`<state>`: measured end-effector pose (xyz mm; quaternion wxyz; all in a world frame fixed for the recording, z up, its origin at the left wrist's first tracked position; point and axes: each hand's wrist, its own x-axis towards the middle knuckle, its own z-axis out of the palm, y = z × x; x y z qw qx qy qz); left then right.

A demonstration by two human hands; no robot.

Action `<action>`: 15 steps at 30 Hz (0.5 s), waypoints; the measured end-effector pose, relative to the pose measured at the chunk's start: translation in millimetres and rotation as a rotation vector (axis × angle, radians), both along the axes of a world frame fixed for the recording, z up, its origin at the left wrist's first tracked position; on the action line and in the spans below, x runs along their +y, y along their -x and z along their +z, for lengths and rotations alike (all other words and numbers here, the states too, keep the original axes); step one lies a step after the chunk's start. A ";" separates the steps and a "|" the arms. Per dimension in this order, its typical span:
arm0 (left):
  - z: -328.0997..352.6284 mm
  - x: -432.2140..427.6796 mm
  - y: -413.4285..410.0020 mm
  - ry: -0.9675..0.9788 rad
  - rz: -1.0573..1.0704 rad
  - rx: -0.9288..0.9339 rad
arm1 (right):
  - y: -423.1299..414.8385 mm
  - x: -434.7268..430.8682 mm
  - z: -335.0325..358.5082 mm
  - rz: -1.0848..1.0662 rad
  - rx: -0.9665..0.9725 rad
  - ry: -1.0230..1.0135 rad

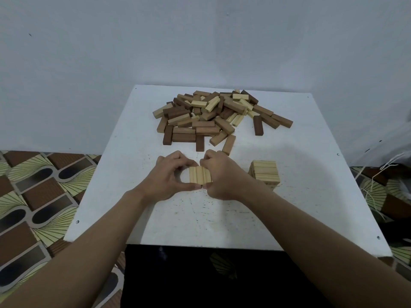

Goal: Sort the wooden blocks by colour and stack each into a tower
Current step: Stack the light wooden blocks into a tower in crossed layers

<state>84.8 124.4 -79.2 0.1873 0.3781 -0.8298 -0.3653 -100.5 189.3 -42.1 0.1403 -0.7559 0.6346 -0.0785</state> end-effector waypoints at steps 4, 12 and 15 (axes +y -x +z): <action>19.2 -2.1 5.0 0.015 -0.030 0.036 | 11.1 4.7 24.2 0.001 0.033 0.063; 87.4 -4.4 58.7 0.140 -0.155 0.045 | 79.0 23.3 83.8 -0.015 -0.002 0.172; 94.2 5.7 86.3 0.183 -0.176 0.058 | 111.7 33.9 87.8 -0.040 -0.112 0.113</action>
